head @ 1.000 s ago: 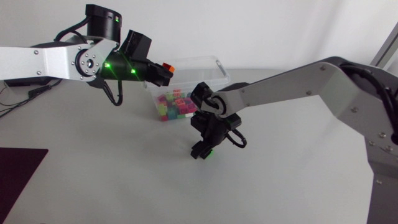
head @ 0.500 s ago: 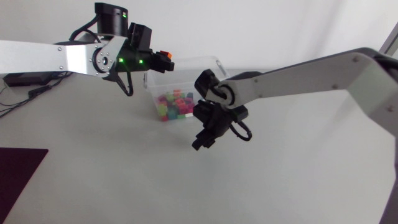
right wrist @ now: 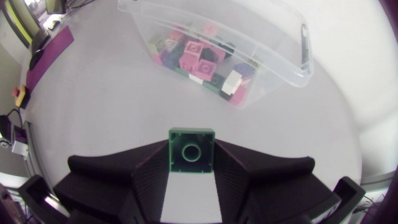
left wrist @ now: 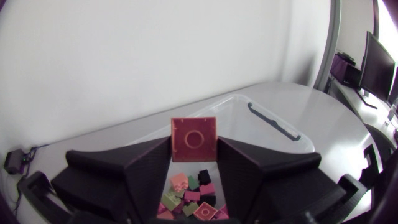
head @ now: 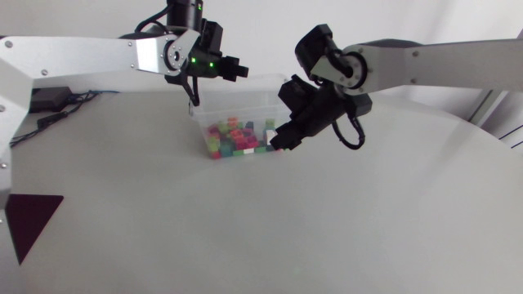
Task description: Place the duplo bricks in the container
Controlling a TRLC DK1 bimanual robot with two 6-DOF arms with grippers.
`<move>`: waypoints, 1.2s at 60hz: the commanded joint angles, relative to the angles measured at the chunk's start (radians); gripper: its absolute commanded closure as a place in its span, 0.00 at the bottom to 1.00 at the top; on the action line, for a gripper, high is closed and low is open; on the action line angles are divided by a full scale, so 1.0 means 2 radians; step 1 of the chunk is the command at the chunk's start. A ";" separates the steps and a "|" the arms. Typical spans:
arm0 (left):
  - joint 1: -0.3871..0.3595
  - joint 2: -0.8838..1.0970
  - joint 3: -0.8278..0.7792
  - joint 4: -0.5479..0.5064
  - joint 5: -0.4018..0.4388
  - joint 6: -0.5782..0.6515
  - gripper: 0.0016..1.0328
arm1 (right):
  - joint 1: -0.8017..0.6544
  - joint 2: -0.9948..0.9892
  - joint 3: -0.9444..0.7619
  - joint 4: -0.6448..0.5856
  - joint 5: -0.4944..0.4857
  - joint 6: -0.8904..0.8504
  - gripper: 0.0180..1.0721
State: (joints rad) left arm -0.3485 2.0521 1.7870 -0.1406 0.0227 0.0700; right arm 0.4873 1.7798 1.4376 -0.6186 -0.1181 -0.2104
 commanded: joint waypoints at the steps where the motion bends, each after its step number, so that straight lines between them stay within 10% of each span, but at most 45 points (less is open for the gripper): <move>1: 0.000 0.031 0.048 -0.029 -0.002 -0.014 0.24 | -0.005 -0.014 0.012 0.010 -0.007 -0.001 0.67; 12: -0.001 0.006 0.012 -0.034 -0.002 -0.008 0.06 | -0.007 -0.015 0.022 0.035 -0.011 0.012 0.67; 41: 0.014 -0.151 -0.125 -0.084 0.006 0.019 0.05 | -0.008 0.051 0.146 0.138 0.009 0.067 0.67; 62: 0.039 -0.238 -0.211 -0.107 0.012 0.046 0.05 | 0.014 0.179 0.350 0.032 0.015 0.076 0.65; 64: 0.039 -0.245 -0.218 -0.107 0.014 0.047 0.05 | 0.015 0.192 0.375 0.016 0.017 0.078 0.60; 68: 0.039 -0.255 -0.228 -0.107 0.015 0.049 0.05 | 0.017 0.241 0.465 -0.068 0.018 0.078 0.04; 72: 0.039 -0.264 -0.236 -0.107 0.016 0.049 0.05 | 0.020 0.251 0.484 -0.086 0.021 0.078 0.04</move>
State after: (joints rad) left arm -0.2749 1.5669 1.3518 -0.3504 0.0475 0.1551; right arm 0.5186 2.2292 2.3314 -0.7372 -0.0849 -0.0746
